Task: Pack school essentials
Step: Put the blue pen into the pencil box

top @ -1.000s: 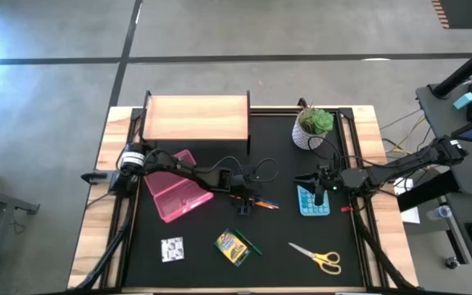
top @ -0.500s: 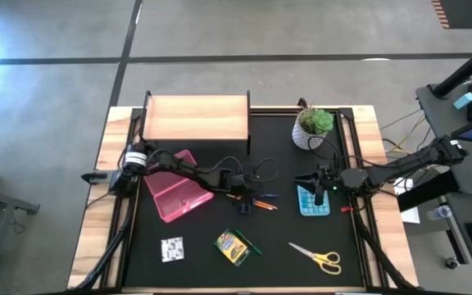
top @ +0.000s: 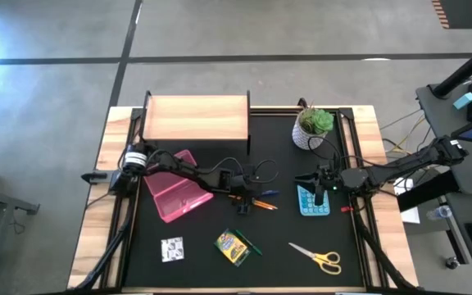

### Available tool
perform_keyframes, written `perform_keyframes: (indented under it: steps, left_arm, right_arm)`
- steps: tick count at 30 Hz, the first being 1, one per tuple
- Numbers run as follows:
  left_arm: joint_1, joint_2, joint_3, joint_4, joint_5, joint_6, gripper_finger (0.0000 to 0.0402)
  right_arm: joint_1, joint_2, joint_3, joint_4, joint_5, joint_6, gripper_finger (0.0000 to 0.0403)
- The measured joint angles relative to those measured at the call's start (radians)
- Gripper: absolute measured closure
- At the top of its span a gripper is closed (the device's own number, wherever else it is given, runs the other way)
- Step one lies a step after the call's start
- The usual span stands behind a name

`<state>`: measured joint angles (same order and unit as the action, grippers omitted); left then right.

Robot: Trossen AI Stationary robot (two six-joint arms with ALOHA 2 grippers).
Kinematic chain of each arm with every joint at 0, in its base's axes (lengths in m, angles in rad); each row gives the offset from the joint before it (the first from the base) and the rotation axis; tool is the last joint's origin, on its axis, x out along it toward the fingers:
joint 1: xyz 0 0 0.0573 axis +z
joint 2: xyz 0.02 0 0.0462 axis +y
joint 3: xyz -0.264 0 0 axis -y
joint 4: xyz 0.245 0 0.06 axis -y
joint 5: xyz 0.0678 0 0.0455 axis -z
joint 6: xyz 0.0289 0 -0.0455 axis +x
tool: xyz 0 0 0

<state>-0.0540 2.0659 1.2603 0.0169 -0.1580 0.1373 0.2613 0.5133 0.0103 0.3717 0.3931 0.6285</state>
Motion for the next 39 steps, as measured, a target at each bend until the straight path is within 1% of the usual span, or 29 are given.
perform_keyframes:
  steps: [5, 8, 13, 17, 23, 30, 33, 37, 39]
  left_arm:
    - [0.000, 0.000, -0.006, 0.000, 0.011, -0.002, 0.0305]
    - [0.000, 0.000, -0.008, 0.000, 0.019, -0.003, 0.0332]
    - [0.000, 0.000, -0.008, -0.001, 0.019, -0.003, 0.0366]
    - [0.000, 0.000, -0.008, 0.001, 0.019, -0.003, 0.0386]
    - [0.000, -0.001, 0.015, -0.005, 0.013, -0.002, 0.0394]
    - [-0.003, -0.023, 0.094, -0.002, 0.013, -0.002, 0.0395]
    - [-0.009, -0.071, 0.116, -0.003, 0.014, -0.011, 0.0395]
    - [-0.011, -0.175, 0.117, -0.037, 0.023, -0.141, 0.0388]
    - [-0.011, -0.242, 0.107, -0.093, 0.025, -0.192, 0.0387]
  right_arm:
    - [0.000, 0.000, 0.000, 0.000, 0.000, 0.000, 0.0305]
    - [0.000, 0.000, 0.000, 0.000, 0.000, 0.000, 0.0305]
    - [0.000, 0.000, 0.000, 0.000, 0.000, 0.000, 0.0305]
    - [0.000, 0.000, 0.000, 0.000, 0.000, 0.000, 0.0305]
    - [0.000, 0.000, 0.000, 0.000, 0.000, 0.000, 0.0305]
    - [0.000, 0.000, 0.000, 0.000, 0.000, 0.000, 0.0305]
    - [0.000, 0.000, 0.000, 0.000, 0.000, 0.000, 0.0305]
    - [0.000, 0.000, 0.000, 0.000, 0.000, 0.000, 0.0305]
    - [0.000, 0.000, 0.000, 0.000, 0.000, 0.000, 0.0305]
